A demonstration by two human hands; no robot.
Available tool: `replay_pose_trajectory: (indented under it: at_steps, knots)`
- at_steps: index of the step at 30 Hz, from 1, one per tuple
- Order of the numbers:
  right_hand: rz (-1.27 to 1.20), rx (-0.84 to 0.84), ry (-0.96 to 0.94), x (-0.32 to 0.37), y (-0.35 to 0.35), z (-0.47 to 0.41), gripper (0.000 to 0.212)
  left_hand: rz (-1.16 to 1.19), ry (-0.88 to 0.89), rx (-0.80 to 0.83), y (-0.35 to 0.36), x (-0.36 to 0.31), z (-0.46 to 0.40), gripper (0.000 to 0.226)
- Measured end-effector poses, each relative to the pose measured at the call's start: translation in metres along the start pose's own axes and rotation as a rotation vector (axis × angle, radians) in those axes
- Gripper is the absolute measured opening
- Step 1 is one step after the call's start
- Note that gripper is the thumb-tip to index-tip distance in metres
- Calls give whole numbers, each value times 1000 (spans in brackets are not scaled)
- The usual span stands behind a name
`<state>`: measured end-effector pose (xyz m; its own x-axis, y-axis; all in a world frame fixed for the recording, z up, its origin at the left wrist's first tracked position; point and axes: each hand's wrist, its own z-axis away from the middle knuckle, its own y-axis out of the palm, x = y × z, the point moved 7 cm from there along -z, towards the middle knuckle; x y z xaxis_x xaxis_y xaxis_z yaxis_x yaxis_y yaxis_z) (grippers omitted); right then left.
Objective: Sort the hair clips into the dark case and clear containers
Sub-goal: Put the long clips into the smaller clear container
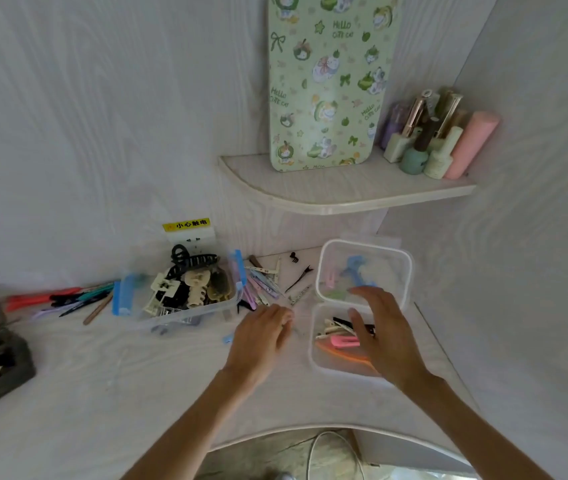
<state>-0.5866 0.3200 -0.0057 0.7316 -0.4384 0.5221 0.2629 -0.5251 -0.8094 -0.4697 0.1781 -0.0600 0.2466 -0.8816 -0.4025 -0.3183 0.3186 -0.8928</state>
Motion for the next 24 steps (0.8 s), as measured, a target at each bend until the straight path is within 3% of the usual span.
replay_pose_trajectory:
  at_steps: [2, 4, 7, 9, 12, 16, 19, 24]
  knots:
    - [132, 125, -111, 25, 35, -18, 32, -66, -142, 67, 6, 40, 21, 28]
    - [285, 347, -205, 50, 82, -30, 50, -142, -182, 134, 12, 64, 37, 40]
    - [590, 697, -63, 50, 139, -40, 83, -192, -170, 152, 12, 72, 48, 51]
    - [700, 796, 66, 41, 159, -45, 94, -178, -186, 159, 9, 77, 51, 49]
    - [749, 772, 81, 44, 168, -49, 72, -229, -181, 175, -1, 84, 50, 45]
    - [543, 697, 97, 51, 172, -47, 47, -190, -86, 97, -18, 75, 46, 44]
    - [529, 674, 74, 53, 173, -47, 42, -197, -7, -32, -38, 65, 39, 47]
    - [476, 664, 54, 53, 171, -46, 43, -296, 6, -15, -43, 67, 36, 48]
